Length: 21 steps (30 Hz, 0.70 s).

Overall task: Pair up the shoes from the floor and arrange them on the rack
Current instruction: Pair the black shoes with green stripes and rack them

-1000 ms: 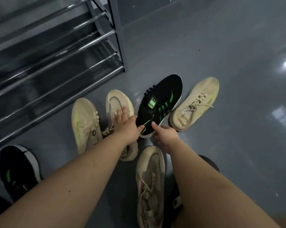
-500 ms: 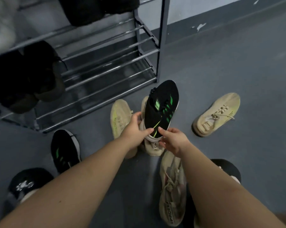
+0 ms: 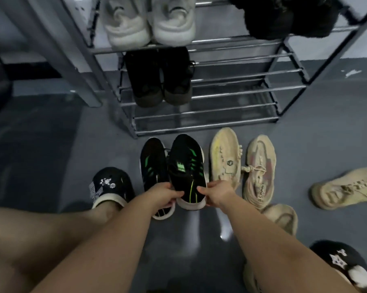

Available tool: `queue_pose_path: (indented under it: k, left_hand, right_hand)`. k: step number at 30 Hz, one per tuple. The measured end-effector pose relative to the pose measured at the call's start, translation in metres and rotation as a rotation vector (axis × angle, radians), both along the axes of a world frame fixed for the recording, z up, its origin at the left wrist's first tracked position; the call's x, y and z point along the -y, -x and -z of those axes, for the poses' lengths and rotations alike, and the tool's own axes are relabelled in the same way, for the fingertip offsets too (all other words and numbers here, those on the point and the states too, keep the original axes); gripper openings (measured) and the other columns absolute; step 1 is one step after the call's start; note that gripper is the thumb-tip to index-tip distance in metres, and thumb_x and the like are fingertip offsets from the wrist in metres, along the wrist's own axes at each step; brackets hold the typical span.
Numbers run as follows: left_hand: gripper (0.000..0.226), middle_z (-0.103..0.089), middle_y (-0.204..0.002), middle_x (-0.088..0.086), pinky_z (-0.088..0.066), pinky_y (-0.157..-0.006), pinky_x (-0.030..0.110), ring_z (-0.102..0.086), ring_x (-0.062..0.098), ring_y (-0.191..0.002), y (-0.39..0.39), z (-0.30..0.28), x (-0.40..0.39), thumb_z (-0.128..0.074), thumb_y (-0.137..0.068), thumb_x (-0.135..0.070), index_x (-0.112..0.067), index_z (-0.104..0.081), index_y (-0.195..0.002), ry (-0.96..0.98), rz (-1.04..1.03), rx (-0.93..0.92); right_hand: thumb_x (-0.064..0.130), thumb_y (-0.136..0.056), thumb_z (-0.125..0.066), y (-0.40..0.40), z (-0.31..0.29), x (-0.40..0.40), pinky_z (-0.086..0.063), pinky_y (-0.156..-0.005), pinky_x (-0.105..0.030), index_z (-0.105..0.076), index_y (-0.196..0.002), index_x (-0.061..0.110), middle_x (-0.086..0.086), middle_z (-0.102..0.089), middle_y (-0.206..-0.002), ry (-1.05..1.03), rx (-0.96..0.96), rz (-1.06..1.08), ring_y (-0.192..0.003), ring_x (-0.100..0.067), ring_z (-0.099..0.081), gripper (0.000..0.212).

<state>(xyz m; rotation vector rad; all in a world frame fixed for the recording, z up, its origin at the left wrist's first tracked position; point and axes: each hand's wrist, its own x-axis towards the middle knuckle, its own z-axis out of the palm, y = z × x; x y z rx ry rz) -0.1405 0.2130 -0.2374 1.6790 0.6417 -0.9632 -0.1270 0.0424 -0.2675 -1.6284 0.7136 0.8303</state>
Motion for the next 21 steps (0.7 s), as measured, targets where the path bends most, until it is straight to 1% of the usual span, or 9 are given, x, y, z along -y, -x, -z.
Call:
queue_pose_path:
  k: [4, 6, 8, 10, 11, 15, 18, 20, 21]
  left_hand:
    - [0.03, -0.064, -0.109, 0.004, -0.048, -0.085, 0.028, -0.058, 0.017, -0.098, 0.002, 0.014, -0.005, -0.061, -0.089, -0.016, -0.011, -0.062, -0.119, -0.047, -0.028, 0.054]
    - [0.035, -0.064, -0.12, 0.005, -0.046, -0.097, 0.033, -0.058, 0.02, -0.109, 0.004, 0.025, -0.008, -0.064, -0.086, -0.019, -0.015, -0.062, -0.121, -0.146, -0.026, 0.147]
    - [0.047, -0.057, -0.131, 0.003, -0.042, -0.103, 0.037, -0.051, 0.024, -0.122, 0.01, 0.033, -0.017, -0.067, -0.083, -0.029, -0.025, -0.056, -0.128, -0.347, -0.105, 0.207]
    - [0.059, -0.05, -0.136, 0.005, -0.041, -0.104, 0.038, -0.045, 0.027, -0.127, 0.017, 0.042, -0.029, -0.067, -0.08, -0.038, -0.03, -0.047, -0.135, -0.51, -0.186, 0.16]
    - [0.065, -0.046, -0.138, 0.008, -0.039, -0.106, 0.039, -0.043, 0.03, -0.128, 0.021, 0.05, -0.035, -0.068, -0.079, -0.039, -0.028, -0.043, -0.138, -0.521, -0.242, 0.108]
    - [0.095, -0.042, -0.14, 0.013, -0.041, -0.106, 0.042, -0.046, 0.032, -0.125, 0.031, 0.072, -0.037, -0.081, -0.06, -0.045, -0.013, -0.039, -0.139, -0.336, -0.412, -0.114]
    - [0.093, -0.039, -0.137, 0.012, -0.05, -0.092, 0.038, -0.047, 0.03, -0.122, 0.032, 0.079, -0.033, -0.083, -0.064, -0.04, -0.012, -0.034, -0.138, -0.312, -0.388, -0.184]
    - [0.086, -0.048, -0.132, 0.008, -0.054, -0.079, 0.035, -0.053, 0.027, -0.115, 0.03, 0.08, -0.037, -0.085, -0.064, -0.028, -0.013, -0.037, -0.134, -0.191, -0.499, -0.194]
    - [0.082, -0.053, -0.128, 0.007, -0.054, -0.08, 0.037, -0.056, 0.025, -0.113, 0.029, 0.081, -0.041, -0.084, -0.065, -0.022, -0.014, -0.04, -0.134, -0.124, -0.55, -0.2]
  right_hand:
    - [0.021, -0.083, -0.072, -0.002, 0.007, -0.013, -0.055, -0.082, -0.045, -0.07, -0.095, -0.004, -0.013, -0.065, -0.077, 0.156, 0.061, -0.097, -0.076, -0.028, -0.062, 0.028]
    - [0.022, -0.085, -0.069, -0.002, 0.014, -0.014, -0.053, -0.084, -0.043, -0.069, -0.1, -0.003, -0.015, -0.068, -0.087, 0.233, 0.064, -0.186, -0.081, -0.029, -0.063, 0.029]
    - [0.018, -0.087, -0.067, 0.002, 0.025, -0.011, -0.051, -0.088, -0.042, -0.066, -0.109, -0.003, -0.019, -0.07, -0.102, 0.287, 0.078, -0.233, -0.093, -0.032, -0.065, 0.031]
    - [0.013, -0.088, -0.065, 0.005, 0.035, -0.006, -0.049, -0.088, -0.039, -0.063, -0.116, -0.003, -0.019, -0.068, -0.11, 0.301, 0.084, -0.279, -0.1, -0.032, -0.064, 0.033]
    - [0.01, -0.088, -0.064, 0.006, 0.038, -0.005, -0.048, -0.088, -0.036, -0.062, -0.118, -0.002, -0.019, -0.068, -0.111, 0.272, 0.084, -0.28, -0.099, -0.028, -0.063, 0.033]
    - [-0.003, -0.088, -0.059, 0.012, 0.058, -0.002, -0.048, -0.088, -0.025, -0.056, -0.126, -0.004, -0.015, -0.063, -0.112, -0.05, -0.012, -0.055, -0.089, -0.014, -0.063, 0.039]
    - [0.0, -0.08, -0.07, 0.013, 0.062, -0.003, -0.049, -0.093, -0.031, -0.051, -0.132, -0.001, -0.012, -0.062, -0.115, -0.074, -0.044, -0.042, -0.104, -0.022, -0.06, 0.055]
    - [0.008, -0.075, -0.078, 0.011, 0.059, -0.005, -0.048, -0.089, -0.03, -0.04, -0.14, 0.002, -0.011, -0.057, -0.126, -0.02, -0.071, -0.058, -0.113, -0.026, -0.058, 0.075]
    - [0.014, -0.074, -0.08, 0.011, 0.058, -0.007, -0.047, -0.089, -0.031, -0.034, -0.143, 0.005, -0.01, -0.053, -0.132, 0.008, -0.097, -0.066, -0.116, -0.026, -0.056, 0.084]
